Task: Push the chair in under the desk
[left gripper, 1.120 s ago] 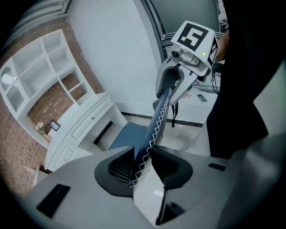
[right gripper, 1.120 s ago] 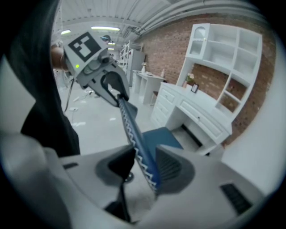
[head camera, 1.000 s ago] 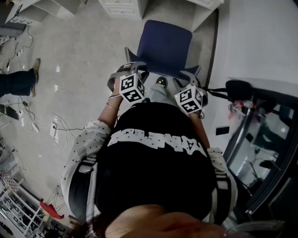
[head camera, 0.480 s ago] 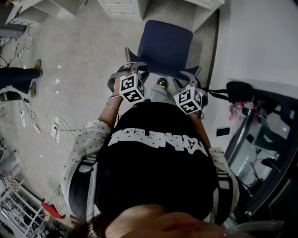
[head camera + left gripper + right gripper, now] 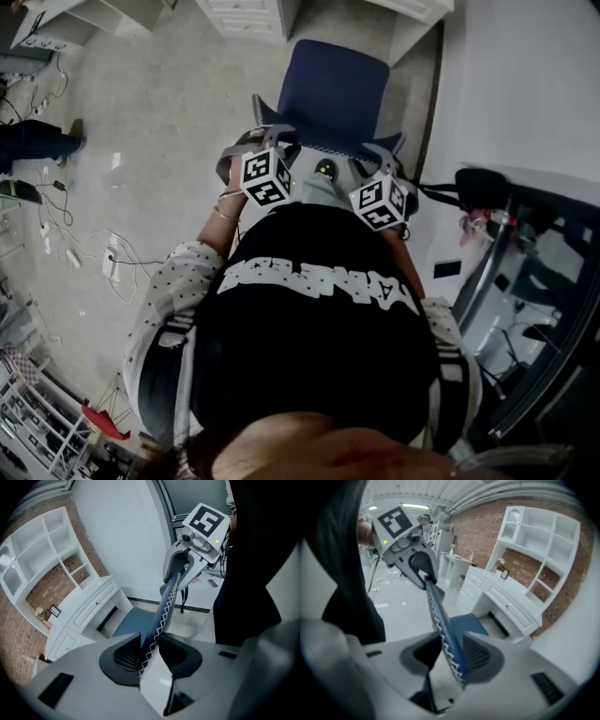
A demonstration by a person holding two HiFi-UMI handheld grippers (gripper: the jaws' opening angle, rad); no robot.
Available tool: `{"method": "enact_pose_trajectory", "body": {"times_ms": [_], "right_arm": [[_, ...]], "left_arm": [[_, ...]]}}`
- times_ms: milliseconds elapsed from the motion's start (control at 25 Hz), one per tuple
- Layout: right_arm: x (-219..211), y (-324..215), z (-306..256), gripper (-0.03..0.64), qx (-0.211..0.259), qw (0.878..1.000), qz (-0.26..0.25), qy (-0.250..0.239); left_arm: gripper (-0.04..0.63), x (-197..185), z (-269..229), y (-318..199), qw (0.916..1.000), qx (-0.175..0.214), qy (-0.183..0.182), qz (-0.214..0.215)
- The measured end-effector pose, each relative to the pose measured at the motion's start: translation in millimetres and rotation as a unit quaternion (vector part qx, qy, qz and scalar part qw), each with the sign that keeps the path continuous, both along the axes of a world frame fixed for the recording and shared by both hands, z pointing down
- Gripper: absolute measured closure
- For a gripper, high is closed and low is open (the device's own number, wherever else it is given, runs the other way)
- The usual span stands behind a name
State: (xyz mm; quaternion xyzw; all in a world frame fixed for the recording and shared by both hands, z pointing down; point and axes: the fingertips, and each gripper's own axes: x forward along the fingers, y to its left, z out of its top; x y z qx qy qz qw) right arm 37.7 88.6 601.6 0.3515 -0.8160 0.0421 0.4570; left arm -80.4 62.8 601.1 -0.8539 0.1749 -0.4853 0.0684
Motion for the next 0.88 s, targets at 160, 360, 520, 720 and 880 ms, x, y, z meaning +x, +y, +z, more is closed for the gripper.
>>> {"method": "enact_pose_trajectory", "body": {"times_ms": [160,360,520,720,880], "right_arm": [[1,-3,0,0.454,-0.001,1.000,-0.001,0.004],[3,-6,0,0.454,-0.005,1.000,0.000,0.008],[3,-7,2,0.454,-0.007,1.000,0.001,0.013],[4,-9,2,0.454,-0.009,1.000,0.000,0.017],[6,-11,3,0.454,-0.008,1.000,-0.001,0.019]], "left_arm": [[0.448,1,0,-3,1.0000,-0.002,0.000,0.001],[0.448,3,-1,-5,1.0000,-0.004,0.006,0.002],[0.448,4,1,-6,0.9999,-0.006,0.009,0.002],[0.448,4,0,-8,0.9999,-0.003,0.010,0.001],[0.448,6,1,-10,0.9999,-0.002,0.010,0.000]]}}
